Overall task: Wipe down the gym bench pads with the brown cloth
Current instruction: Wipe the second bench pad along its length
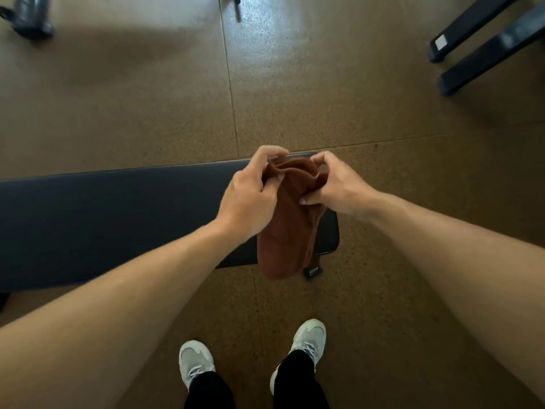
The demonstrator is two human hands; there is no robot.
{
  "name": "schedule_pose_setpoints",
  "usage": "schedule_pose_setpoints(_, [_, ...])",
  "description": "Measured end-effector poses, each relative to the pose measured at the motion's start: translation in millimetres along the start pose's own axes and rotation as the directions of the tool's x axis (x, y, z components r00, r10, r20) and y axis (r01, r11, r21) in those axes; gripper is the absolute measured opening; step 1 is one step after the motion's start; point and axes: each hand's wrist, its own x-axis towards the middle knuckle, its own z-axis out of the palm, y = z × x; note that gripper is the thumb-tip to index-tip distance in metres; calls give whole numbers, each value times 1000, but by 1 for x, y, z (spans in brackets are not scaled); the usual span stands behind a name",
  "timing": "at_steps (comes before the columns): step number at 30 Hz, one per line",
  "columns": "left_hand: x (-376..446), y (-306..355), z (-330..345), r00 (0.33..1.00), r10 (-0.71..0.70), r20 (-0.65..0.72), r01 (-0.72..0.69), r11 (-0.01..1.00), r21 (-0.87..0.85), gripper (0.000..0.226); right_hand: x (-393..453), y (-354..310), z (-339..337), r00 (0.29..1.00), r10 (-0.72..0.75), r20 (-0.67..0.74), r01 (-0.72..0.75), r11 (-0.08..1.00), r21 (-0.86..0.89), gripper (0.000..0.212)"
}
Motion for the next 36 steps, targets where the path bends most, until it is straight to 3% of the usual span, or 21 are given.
schedule_pose_setpoints(2, [11,17,-17,993,118,-23,-117,991,68,40,4,-24,-11,990,-79,-113,84,996,38,61])
schedule_pose_setpoints(4, [23,31,-31,966,247,-71,-235,961,144,52,9,-46,-23,941,-171,-293,187,982,27,38])
schedule_pose_setpoints(7, [34,50,-48,917,359,-175,-328,927,182,53,10,-67,-30,770,-325,-549,361,931,-45,23])
schedule_pose_setpoints(10, [36,50,-53,900,400,-174,-377,914,150,46,2,-71,-23,670,-426,-608,455,883,-118,22])
schedule_pose_setpoints(12, [30,38,-52,899,418,-129,-388,898,207,41,-6,-62,-13,681,-449,-578,467,875,-129,26])
schedule_pose_setpoints(15, [11,12,-43,934,356,-40,-340,915,217,39,-21,-33,9,755,-421,-502,421,899,-121,20])
schedule_pose_setpoints(18, [-24,-20,-28,976,207,61,-215,957,194,36,-37,11,37,871,-312,-379,292,950,-112,19])
schedule_pose_setpoints(20, [-52,-45,-10,983,33,183,-69,978,195,32,-52,47,59,949,-199,-242,175,977,-120,19])
schedule_pose_setpoints(23, [-90,-78,16,894,-273,356,200,953,229,18,-78,84,87,999,-42,-28,36,979,-200,17])
schedule_pose_setpoints(26, [-103,-91,27,844,-378,381,320,924,209,17,-92,98,99,998,31,51,-17,967,-254,15])
schedule_pose_setpoints(29, [-91,-92,29,876,-374,306,335,926,173,17,-80,100,97,999,33,-1,-33,983,-183,19])
schedule_pose_setpoints(32, [-65,-91,27,932,-332,142,327,943,63,13,-51,88,91,980,-44,-192,28,996,-90,33])
schedule_pose_setpoints(34, [-44,-90,26,937,-345,-46,343,938,-60,25,-31,76,89,898,-147,-414,72,979,-192,50])
schedule_pose_setpoints(36, [-32,-90,24,912,-351,-215,358,934,-4,45,-19,64,94,819,-215,-532,64,956,-287,56])
